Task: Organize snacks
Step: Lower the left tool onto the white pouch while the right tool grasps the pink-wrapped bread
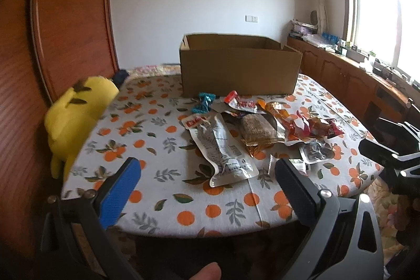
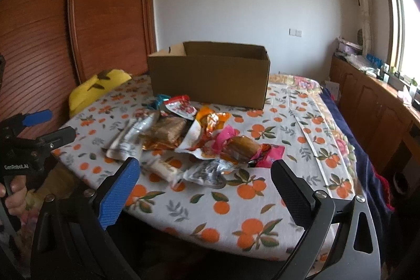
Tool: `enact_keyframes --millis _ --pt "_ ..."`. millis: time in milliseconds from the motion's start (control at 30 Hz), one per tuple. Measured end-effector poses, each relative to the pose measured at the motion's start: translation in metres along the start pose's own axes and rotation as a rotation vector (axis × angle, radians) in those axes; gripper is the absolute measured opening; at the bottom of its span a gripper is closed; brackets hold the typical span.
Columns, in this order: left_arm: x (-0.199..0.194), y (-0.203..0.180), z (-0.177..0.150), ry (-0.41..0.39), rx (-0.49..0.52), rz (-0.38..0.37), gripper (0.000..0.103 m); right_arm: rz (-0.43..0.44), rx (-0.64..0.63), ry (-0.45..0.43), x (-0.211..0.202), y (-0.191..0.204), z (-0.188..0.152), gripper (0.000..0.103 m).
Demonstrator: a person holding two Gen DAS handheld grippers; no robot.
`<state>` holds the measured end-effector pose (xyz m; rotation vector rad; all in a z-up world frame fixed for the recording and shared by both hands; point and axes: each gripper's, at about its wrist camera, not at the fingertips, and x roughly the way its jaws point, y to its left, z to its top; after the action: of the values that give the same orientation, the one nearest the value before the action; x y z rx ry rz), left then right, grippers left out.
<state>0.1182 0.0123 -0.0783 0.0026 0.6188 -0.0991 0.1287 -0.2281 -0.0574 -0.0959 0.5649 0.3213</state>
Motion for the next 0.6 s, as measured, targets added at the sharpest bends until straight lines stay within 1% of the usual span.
enact_keyframes --millis 200,333,400,467,600 --pt "0.039 0.002 0.007 0.053 -0.018 -0.040 0.101 0.019 0.031 0.044 0.031 -0.023 0.003 0.101" --pt "0.063 0.005 0.015 0.085 -0.035 -0.071 0.097 0.057 0.038 0.067 0.053 -0.034 0.014 0.097" --pt "0.077 0.007 0.019 0.110 -0.043 -0.082 0.094 0.079 0.035 0.078 0.064 -0.036 0.022 0.095" --pt "0.087 0.008 0.022 0.124 -0.050 -0.095 0.094 0.096 0.026 0.090 0.076 -0.038 0.031 0.091" --pt "0.106 0.011 0.023 0.163 -0.055 -0.095 0.093 0.097 0.001 0.131 0.095 -0.051 0.037 0.090"
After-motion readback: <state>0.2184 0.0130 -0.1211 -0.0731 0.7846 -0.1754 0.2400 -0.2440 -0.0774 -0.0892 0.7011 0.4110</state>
